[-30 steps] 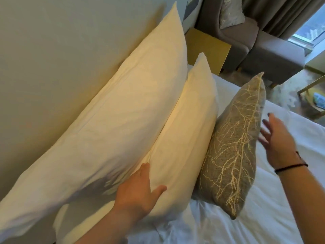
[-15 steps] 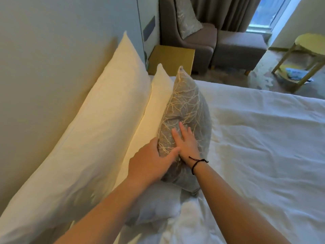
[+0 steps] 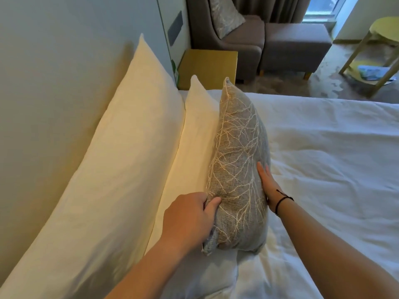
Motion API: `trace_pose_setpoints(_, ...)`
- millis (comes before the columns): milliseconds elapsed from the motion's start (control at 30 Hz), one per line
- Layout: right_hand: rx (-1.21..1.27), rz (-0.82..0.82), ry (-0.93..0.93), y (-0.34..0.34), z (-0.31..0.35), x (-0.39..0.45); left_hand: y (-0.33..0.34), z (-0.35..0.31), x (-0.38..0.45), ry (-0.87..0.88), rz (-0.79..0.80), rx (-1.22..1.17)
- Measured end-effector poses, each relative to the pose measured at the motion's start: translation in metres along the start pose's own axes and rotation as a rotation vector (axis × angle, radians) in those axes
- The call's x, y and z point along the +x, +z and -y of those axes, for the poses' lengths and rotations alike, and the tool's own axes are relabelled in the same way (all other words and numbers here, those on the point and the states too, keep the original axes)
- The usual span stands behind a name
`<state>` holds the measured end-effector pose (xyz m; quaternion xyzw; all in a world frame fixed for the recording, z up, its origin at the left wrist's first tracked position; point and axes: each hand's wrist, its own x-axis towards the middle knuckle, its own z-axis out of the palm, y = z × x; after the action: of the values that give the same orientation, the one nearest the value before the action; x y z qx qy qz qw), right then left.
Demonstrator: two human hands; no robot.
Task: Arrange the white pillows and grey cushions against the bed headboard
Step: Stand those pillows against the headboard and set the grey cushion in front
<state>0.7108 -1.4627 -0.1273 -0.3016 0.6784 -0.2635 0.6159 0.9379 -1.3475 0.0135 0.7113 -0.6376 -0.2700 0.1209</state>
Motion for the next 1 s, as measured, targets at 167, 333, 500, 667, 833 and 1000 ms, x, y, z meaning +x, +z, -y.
trace_pose_setpoints(167, 0.023, -0.037, -0.027, 0.047, 0.012, 0.023, -0.028, 0.012, -0.003, 0.057, -0.062, -0.072)
trace_pose_setpoints(333, -0.014, 0.029, -0.047, 0.062, 0.026, 0.029, -0.04, 0.027, 0.008, 0.047, -0.08, -0.077)
trace_pose_setpoints(500, -0.096, 0.044, -0.044, 0.039, 0.016, 0.022, -0.016, 0.022, 0.028, -0.013, -0.071, 0.051)
trace_pose_setpoints(667, 0.016, 0.002, -0.039, 0.026, 0.019, -0.005, -0.008, 0.028, 0.0, -0.074, -0.119, 0.06)
trace_pose_setpoints(833, -0.089, -0.078, -0.335, 0.037, 0.003, -0.067, 0.004, 0.06, -0.063, -0.068, -0.2, 0.164)
trace_pose_setpoints(1000, -0.259, -0.104, -0.482, 0.055, -0.01, -0.124, 0.018, 0.106, -0.133, -0.305, -0.03, 0.13)
